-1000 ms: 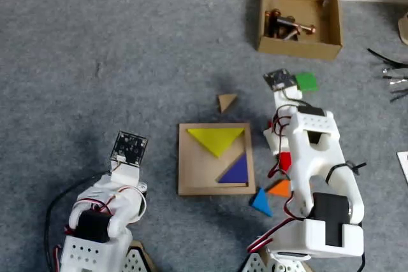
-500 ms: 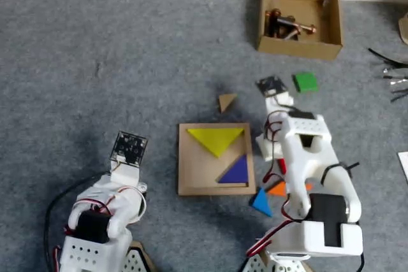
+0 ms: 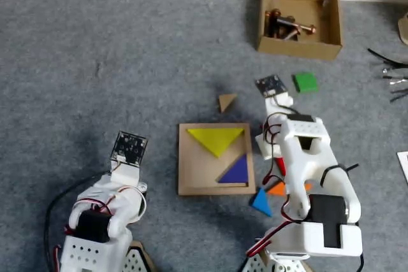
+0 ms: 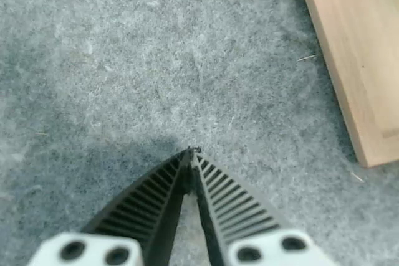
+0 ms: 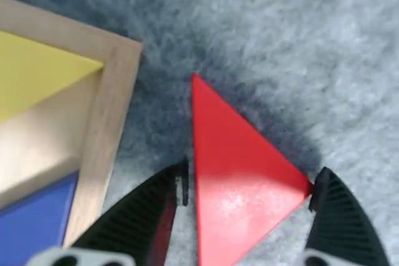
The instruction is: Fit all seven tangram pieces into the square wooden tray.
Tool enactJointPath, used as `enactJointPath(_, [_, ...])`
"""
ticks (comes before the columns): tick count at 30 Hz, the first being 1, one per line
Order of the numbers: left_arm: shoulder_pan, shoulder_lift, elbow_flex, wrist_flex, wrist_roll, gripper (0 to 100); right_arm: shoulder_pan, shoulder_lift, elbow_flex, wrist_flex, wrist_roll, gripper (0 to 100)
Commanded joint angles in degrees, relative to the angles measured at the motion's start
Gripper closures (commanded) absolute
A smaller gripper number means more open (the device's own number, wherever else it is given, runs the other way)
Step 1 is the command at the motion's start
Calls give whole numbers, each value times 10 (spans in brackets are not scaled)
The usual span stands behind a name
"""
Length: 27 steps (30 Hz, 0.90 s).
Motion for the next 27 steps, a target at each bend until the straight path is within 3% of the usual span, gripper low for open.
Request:
enactJointPath(1, [8,-2,11,3,4,995,-6,-21,0,-13,-4,704])
enactJointPath(15, [8,-2,11,3,4,995,-6,-21,21,-12,-6,707])
enactJointPath(20, [8,-2,11,3,4,995,-6,-21,18,-12,-4,800])
enactJointPath(27, [8,-2,11,3,4,995,-6,-21,21,-14,-4,811])
